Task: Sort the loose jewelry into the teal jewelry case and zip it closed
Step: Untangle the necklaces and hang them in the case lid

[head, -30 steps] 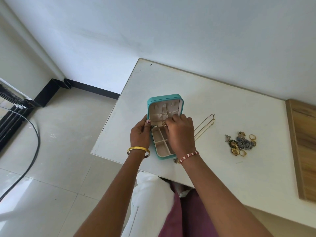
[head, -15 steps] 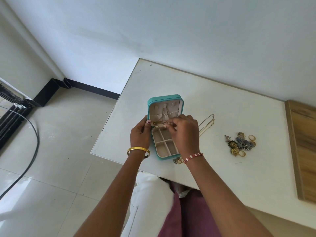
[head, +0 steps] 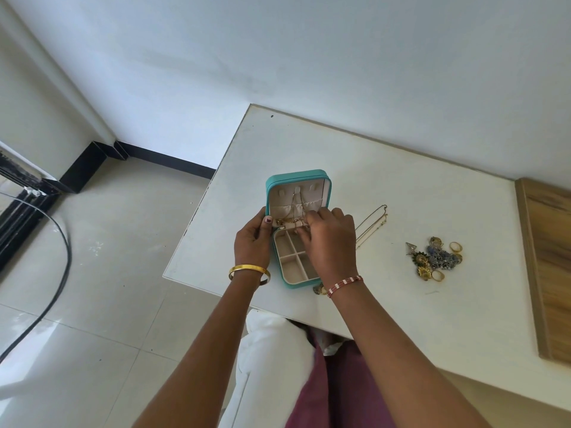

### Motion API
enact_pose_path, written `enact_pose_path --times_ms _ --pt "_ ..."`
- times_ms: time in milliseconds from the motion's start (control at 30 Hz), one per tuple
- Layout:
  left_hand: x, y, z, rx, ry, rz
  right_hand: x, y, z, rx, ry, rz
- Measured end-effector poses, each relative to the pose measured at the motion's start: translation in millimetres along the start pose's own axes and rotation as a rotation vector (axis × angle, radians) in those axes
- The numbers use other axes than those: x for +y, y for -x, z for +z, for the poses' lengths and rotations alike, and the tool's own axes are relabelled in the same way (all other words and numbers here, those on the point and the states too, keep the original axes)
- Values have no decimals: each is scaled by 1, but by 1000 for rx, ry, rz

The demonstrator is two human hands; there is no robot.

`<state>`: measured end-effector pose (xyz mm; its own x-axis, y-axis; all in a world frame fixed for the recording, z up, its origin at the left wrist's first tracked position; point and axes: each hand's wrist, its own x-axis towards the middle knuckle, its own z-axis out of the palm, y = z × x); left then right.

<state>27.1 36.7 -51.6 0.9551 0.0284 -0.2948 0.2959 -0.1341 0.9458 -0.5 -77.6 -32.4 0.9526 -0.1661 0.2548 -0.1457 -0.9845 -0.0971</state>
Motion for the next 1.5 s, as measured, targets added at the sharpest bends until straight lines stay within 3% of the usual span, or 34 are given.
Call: enact_pose_path --times_ms 200,333,433,600,700,1067,1500 --pt "-4 -2 0 -6 -10 16 2 -5 4 59 57 -226" --pt "-5 -2 0 -2 -12 16 4 -5 3 93 27 -261" --pt "-4 -2 0 -8 -5 10 7 -5 5 79 -98 -131" --pt "-4 -2 0 -9 7 -1 0 -14 -9 -46 -693 326" --pt "-4 -2 0 -12 2 3 -2 -19 -15 -61 -809 403" --pt "-5 -2 0 -15 -15 12 18 8 -8 65 -673 459" --pt "-10 31 -11 67 82 -64 19 19 -11 -147 -534 462"
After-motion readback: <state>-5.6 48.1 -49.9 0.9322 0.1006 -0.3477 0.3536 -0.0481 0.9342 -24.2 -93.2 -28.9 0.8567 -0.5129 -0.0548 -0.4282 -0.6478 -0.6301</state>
